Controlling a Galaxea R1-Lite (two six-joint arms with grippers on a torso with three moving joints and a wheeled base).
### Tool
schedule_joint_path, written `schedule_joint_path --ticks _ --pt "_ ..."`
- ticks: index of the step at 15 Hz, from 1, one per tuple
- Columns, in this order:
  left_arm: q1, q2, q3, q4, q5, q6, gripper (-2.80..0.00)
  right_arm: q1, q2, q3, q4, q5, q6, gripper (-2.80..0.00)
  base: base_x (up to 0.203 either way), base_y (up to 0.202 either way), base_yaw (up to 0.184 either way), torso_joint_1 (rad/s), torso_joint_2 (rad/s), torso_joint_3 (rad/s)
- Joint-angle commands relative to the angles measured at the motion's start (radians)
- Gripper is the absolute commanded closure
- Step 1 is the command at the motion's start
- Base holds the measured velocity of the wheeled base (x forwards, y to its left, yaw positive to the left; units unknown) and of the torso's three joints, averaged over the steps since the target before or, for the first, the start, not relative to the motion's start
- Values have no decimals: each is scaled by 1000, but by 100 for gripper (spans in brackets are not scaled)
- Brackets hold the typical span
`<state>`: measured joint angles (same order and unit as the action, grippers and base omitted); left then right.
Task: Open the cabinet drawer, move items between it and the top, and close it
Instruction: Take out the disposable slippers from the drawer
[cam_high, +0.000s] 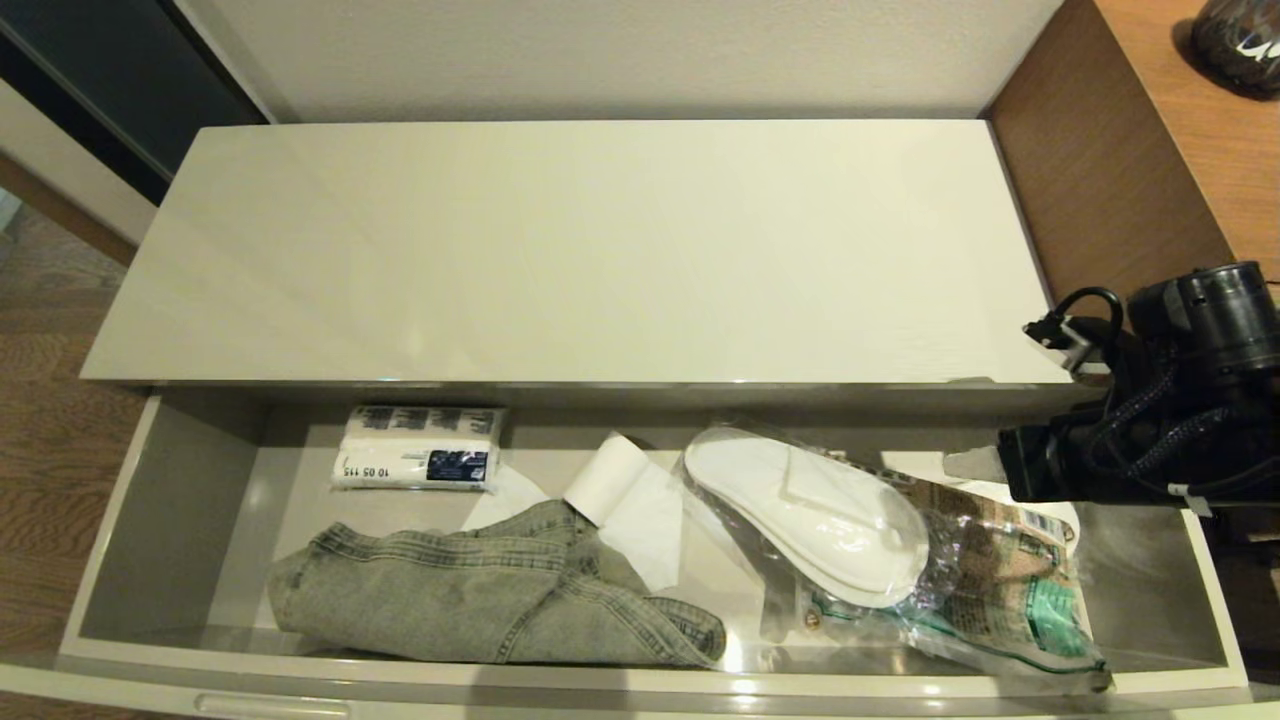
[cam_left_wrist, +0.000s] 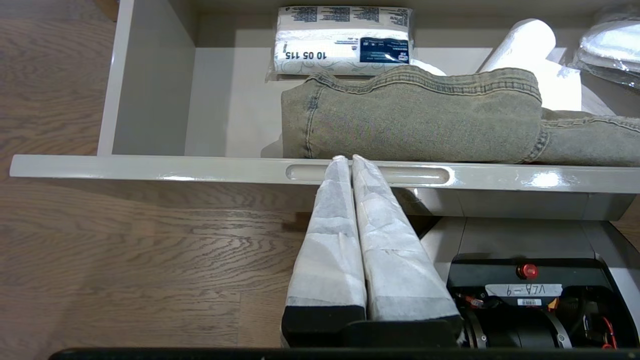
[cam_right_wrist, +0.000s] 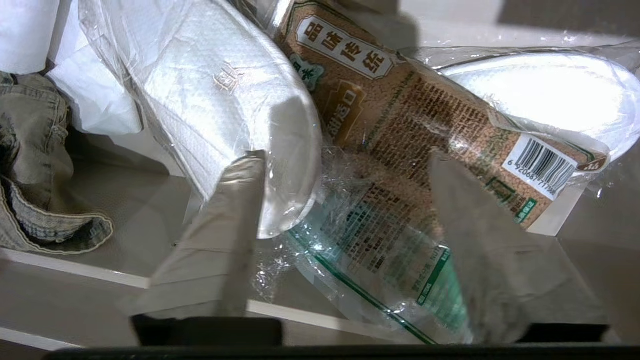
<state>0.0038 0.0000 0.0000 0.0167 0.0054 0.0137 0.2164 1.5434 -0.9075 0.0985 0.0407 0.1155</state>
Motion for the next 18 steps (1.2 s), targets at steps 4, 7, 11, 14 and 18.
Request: schedule_joint_path --ticks 4,7,11,14,18 --pt "1 2 0 0 1 0 0 38 0 4 -49 1 66 -280 0 0 0 0 0 0" --pt "1 2 0 0 1 0 0 55 -6 3 -80 2 104 -280 0 0 0 0 0 0" --pt "1 2 0 0 1 0 0 61 7 3 -82 13 147 -280 0 0 0 0 0 0" --pt "1 2 0 0 1 0 0 71 16 4 -127 18 174 -280 0 0 0 0 0 0" --pt "1 2 0 0 2 0 0 72 70 0 -181 17 178 -280 0 0 0 0 0 0"
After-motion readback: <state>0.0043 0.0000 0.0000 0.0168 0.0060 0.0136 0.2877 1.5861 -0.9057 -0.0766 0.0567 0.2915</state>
